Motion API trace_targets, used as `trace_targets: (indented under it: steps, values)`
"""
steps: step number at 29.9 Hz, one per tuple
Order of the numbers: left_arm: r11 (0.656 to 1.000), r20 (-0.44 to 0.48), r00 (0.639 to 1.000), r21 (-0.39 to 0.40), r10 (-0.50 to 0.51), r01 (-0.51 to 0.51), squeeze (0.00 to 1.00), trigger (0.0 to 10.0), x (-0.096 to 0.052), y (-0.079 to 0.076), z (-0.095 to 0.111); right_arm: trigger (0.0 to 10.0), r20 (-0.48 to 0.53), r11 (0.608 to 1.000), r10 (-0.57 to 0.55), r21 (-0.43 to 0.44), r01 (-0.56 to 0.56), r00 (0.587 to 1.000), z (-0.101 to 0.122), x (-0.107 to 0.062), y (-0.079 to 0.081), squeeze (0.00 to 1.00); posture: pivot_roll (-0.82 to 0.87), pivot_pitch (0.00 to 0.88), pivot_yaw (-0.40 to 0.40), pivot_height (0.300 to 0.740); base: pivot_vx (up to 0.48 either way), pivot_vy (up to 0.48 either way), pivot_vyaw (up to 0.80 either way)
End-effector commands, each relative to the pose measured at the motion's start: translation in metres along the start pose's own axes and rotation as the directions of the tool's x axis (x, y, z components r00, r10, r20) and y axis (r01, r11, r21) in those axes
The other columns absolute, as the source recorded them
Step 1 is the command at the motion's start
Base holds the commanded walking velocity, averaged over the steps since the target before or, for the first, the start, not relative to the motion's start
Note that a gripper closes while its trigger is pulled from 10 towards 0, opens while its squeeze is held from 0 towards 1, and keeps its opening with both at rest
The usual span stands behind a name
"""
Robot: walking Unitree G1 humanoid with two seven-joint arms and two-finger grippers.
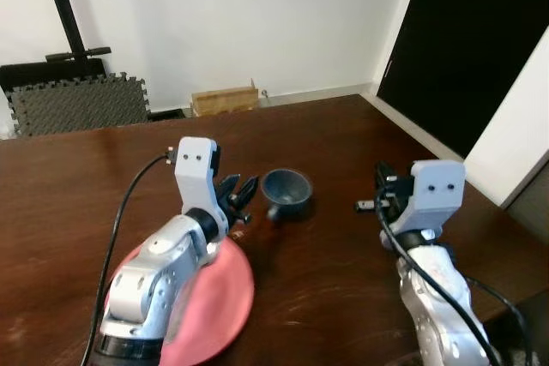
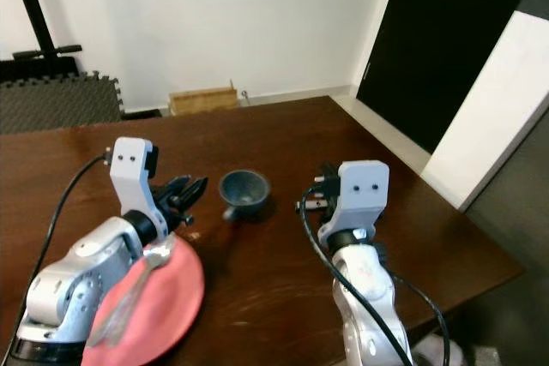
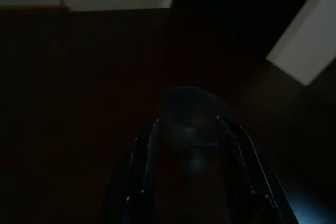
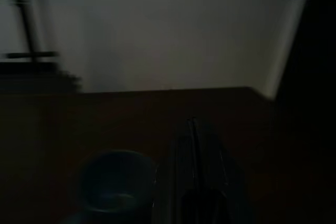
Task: Setting the table
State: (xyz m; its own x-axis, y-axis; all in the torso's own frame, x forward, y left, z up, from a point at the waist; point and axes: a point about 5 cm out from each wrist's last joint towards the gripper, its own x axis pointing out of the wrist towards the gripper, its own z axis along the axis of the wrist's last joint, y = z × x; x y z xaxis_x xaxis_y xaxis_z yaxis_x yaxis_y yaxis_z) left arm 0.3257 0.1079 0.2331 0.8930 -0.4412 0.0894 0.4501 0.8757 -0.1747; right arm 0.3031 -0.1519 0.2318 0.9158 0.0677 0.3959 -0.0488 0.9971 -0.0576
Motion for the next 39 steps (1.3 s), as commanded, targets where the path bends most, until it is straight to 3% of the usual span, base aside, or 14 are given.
trace_targets:
  steps: [1,4,11,13,14,18,21,22,24,29,35,37,38,39]
  values:
    - [1.0,-0.024,1.0,-0.004,0.005,-0.005,0.0,10.0,-0.001,0.0,-0.006,10.0,-0.009,1.0,-0.004,-0.005,0.004,1.0,-0.002,-0.002,-0.002,0.0,-0.01,0.043,0.005,0.74,0.0,0.0,0.0]
    - [0.999,-0.052,0.999,0.045,-0.016,0.018,0.0,10.0,-0.002,-0.003,-0.007,10.0,-0.009,1.0,-0.004,-0.006,0.004,1.0,-0.002,-0.002,-0.002,0.0,-0.01,0.043,0.005,0.74,0.0,0.0,0.0]
    - [0.998,-0.077,0.996,0.041,-0.054,0.057,0.0,10.0,-0.004,-0.005,-0.01,10.0,-0.009,1.0,-0.002,-0.003,0.002,1.0,-0.002,-0.002,-0.001,0.0,0.0,0.041,0.006,0.74,0.0,0.0,0.0]
    - [0.991,-0.107,0.987,0.059,-0.116,0.123,0.0,10.0,-0.006,-0.006,-0.009,10.0,-0.007,1.0,0.0,-0.004,0.0,1.0,-0.002,-0.002,0.0,0.0,0.0,0.04,0.006,0.74,0.0,0.0,0.0]
    - [0.984,-0.169,0.975,0.076,-0.145,0.159,0.0,10.0,-0.009,-0.002,-0.008,10.0,-0.006,1.0,0.0,-0.004,0.0,1.0,-0.002,-0.002,0.0,0.0,0.0,0.039,0.007,0.74,0.0,0.0,0.0]
    - [0.979,-0.187,0.97,0.107,-0.154,0.176,0.0,10.0,-0.013,0.011,0.0,10.0,-0.003,1.0,0.001,-0.007,-0.001,1.0,-0.001,-0.002,0.0,0.0,0.0,0.038,0.009,0.74,0.0,0.0,0.0]
    - [0.975,-0.231,0.957,0.096,-0.173,0.199,0.0,10.0,-0.021,0.031,0.01,10.0,0.005,1.0,0.004,-0.018,-0.004,1.0,0.001,-0.001,-0.002,0.0,0.01,0.039,0.005,0.74,0.0,0.0,0.0]
    - [0.971,-0.295,0.936,0.079,-0.192,0.225,0.0,10.0,-0.029,0.049,0.016,10.0,0.02,0.999,0.013,-0.039,-0.012,1.0,0.007,0.001,-0.007,0.0,0.01,0.041,0.002,0.74,0.0,0.0,0.0]
    - [0.959,-0.35,0.901,0.023,-0.258,0.283,0.0,10.0,-0.033,0.054,0.017,10.0,0.043,0.997,0.015,-0.079,-0.012,0.999,0.015,0.006,-0.018,0.0,0.03,0.05,-0.007,0.74,0.0,0.0,0.0]
    - [0.928,-0.485,0.797,-0.102,-0.361,0.358,0.0,10.0,-0.029,0.037,-0.014,10.0,0.089,0.995,0.011,-0.104,-0.002,0.996,0.03,0.021,-0.03,0.0,0.02,0.064,0.004,0.74,0.0,0.0,0.0]
    - [0.925,-0.56,0.749,-0.09,-0.354,0.37,0.0,10.0,-0.027,0.029,-0.027,10.0,0.105,0.998,0.005,-0.066,0.001,0.995,0.035,0.025,-0.029,0.0,0.02,0.078,0.014,0.74,0.0,0.0,0.0]
    - [0.927,-0.627,0.733,0.046,-0.263,0.372,0.0,10.0,-0.028,0.036,-0.035,10.0,0.102,0.998,0.01,-0.064,-0.004,0.995,0.035,0.024,-0.027,0.0,0.02,0.094,0.032,0.74,0.0,0.0,0.0]
    - [0.927,-0.627,0.733,0.046,-0.263,0.372,0.0,10.0,-0.028,0.036,-0.035,10.0,0.102,0.998,0.01,-0.064,-0.004,0.995,0.035,0.024,-0.027,0.0,0.02,0.094,0.032,0.74,0.0,0.0,0.0]
    - [0.922,-0.641,0.746,0.152,-0.182,0.356,0.71,10.0,-0.028,0.043,-0.037,10.0,0.102,0.998,0.006,-0.058,0.0,0.995,0.034,0.023,-0.026,0.0,0.02,0.101,0.036,0.74,0.0,0.0,0.0]
